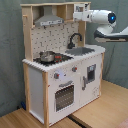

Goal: Play with the kitchen

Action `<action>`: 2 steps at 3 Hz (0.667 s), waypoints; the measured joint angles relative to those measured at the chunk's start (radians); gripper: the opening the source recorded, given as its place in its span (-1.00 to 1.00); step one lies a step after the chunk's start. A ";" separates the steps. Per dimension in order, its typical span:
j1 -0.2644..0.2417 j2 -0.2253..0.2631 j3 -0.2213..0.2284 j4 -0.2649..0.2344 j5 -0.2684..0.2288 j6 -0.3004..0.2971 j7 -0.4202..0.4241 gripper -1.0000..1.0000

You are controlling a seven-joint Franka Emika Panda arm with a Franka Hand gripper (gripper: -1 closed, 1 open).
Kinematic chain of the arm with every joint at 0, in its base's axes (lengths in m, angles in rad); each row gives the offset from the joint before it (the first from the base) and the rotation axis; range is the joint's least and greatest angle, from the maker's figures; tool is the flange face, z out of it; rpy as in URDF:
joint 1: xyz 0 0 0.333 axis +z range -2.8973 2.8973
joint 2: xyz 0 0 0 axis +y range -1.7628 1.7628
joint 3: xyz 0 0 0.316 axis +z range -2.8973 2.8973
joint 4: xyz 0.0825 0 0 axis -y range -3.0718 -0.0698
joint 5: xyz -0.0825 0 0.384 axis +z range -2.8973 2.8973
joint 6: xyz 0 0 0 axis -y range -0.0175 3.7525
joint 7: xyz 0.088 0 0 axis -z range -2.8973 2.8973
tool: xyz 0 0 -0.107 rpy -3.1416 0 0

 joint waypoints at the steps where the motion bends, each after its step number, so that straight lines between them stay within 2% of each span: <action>1: 0.072 -0.003 -0.055 -0.051 0.000 0.018 -0.017 -1.00; 2: 0.133 -0.020 -0.105 -0.104 -0.001 0.048 -0.024 -1.00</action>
